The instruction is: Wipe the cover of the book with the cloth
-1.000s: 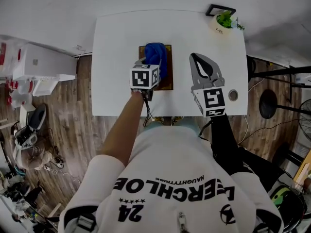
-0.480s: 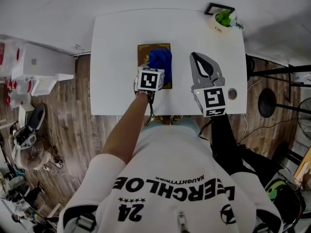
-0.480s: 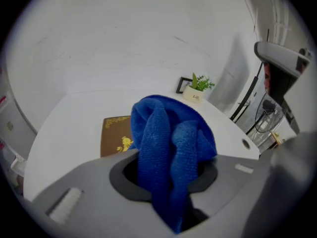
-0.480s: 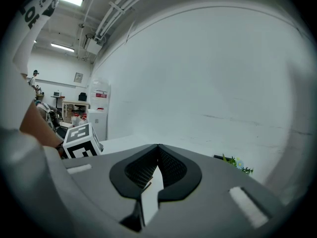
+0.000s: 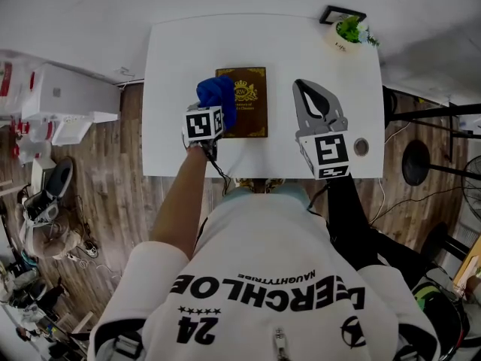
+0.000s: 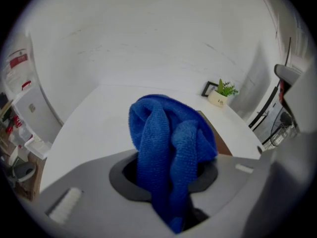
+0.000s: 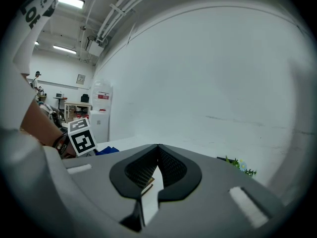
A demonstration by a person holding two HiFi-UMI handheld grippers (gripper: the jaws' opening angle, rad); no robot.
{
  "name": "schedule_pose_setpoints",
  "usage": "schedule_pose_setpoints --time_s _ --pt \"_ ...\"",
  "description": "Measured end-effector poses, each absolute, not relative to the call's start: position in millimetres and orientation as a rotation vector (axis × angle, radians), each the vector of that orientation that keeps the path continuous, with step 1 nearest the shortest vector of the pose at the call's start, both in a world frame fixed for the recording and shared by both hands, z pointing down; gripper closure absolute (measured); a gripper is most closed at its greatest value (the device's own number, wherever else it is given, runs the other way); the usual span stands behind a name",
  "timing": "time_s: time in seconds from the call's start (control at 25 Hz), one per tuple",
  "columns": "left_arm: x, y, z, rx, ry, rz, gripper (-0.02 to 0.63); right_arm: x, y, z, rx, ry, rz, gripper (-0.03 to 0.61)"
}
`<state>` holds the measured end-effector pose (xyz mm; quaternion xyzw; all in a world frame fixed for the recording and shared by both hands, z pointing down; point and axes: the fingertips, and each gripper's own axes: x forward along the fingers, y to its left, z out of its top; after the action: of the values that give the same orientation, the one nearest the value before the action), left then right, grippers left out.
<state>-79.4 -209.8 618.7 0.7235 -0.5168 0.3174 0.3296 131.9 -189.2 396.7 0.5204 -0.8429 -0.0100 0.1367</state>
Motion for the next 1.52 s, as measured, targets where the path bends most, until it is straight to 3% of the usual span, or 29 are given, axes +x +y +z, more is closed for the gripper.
schedule_pose_setpoints --time_s 0.16,0.44,0.64,1.0,1.52 --pt "-75.2 -211.1 607.1 1.916 -1.338 0.831 0.433 131.6 -190.8 394.1 1.504 -2.447 -0.037 0.575" --pt "10.6 -190.3 556.9 2.134 -1.127 0.653 0.433 137.8 -187.4 391.0 1.516 -2.435 -0.049 0.575" --pt "44.3 -157.9 598.4 2.151 -1.006 0.794 0.433 141.3 -186.6 389.9 1.519 -2.423 -0.054 0.575" --pt "27.5 -156.8 613.3 2.139 -1.049 0.823 0.433 141.9 -182.2 391.6 1.496 -2.413 -0.058 0.575" --pt "-84.2 -152.7 619.7 1.952 -1.3 0.798 0.43 110.5 -185.8 392.2 1.414 -2.479 -0.066 0.575"
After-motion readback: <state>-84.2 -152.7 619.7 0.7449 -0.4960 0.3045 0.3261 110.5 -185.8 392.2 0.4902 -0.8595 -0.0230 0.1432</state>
